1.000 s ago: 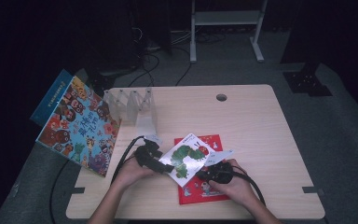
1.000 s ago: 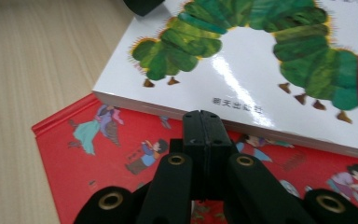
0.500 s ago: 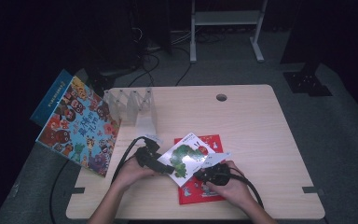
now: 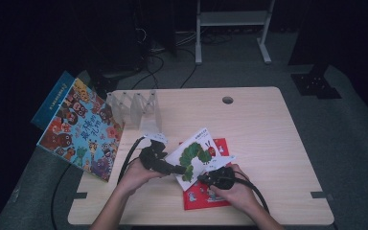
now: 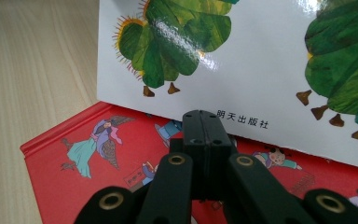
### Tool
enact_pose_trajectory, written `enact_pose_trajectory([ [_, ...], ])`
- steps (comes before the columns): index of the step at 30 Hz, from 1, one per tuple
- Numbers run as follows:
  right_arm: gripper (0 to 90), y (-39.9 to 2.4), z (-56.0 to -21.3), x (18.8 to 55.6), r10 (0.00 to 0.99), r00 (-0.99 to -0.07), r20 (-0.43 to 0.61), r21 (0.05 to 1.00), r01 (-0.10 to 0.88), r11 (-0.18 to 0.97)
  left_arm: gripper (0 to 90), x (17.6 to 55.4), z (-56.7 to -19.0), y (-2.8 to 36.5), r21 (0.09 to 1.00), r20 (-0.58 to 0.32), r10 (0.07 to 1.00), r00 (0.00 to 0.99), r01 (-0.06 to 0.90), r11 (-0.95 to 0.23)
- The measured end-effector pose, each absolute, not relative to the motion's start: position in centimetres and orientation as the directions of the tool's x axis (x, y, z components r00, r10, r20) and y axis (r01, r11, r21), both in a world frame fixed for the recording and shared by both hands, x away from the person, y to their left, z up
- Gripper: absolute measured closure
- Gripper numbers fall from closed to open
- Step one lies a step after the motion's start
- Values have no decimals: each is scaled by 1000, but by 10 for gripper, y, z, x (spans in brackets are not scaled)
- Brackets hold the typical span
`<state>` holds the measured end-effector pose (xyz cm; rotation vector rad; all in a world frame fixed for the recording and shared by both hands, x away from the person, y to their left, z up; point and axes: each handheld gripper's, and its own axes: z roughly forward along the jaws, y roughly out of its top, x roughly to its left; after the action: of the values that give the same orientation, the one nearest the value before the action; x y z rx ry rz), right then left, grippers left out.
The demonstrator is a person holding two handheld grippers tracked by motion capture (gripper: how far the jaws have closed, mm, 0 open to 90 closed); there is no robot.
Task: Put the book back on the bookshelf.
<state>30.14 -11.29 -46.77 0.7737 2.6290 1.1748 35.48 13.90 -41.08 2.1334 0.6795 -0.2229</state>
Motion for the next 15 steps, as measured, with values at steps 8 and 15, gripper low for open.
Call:
enact_pose_trajectory([
  [8,894,-109,-468,302,518,-853,68,736,394,551,544,356,-400,137,690,-334,405,851,514,-510],
  [15,893,-106,-469,305,521,-851,69,740,394,545,579,361,-389,131,666,-293,414,862,495,-558],
])
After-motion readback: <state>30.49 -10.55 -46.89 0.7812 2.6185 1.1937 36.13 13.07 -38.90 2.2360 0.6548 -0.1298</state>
